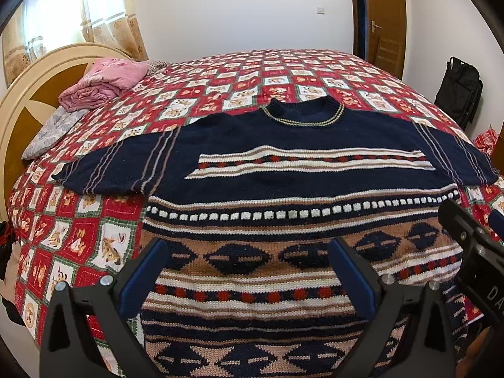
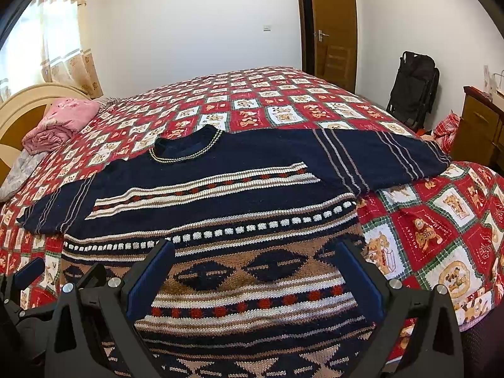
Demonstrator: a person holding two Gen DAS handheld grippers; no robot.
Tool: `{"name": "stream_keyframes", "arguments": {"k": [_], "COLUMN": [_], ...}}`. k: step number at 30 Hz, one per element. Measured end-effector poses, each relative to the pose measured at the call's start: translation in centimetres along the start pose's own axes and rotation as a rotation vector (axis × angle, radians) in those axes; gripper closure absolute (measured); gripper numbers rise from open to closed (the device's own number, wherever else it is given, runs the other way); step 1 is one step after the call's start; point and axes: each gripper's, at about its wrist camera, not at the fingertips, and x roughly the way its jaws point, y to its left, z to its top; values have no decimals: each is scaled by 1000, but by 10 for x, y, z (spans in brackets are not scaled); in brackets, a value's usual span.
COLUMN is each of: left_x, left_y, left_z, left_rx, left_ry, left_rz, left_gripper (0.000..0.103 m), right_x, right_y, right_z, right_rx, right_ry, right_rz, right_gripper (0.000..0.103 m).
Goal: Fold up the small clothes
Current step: 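Grasp the navy sweater's sleeve cuff with the right gripper and lift it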
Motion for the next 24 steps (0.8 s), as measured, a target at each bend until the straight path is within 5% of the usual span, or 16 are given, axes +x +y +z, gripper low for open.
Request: {"name": "stream_keyframes", "arguments": {"k": [15,24], "left_x": [1,0], "left_y": [1,5], "left_z": [0,3], "left_rx": [-3,-37], "left_ry": [4,-15], "left_rz": [-1,-65], "left_gripper": [0,0], "right_x": [6,16], "right_y": [-12,-111], "right_z": [6,41], "right_rx": [36,238], "right_ry": [12,-22], "right_rz": [-2,-37], "right_gripper": [1,1]}}
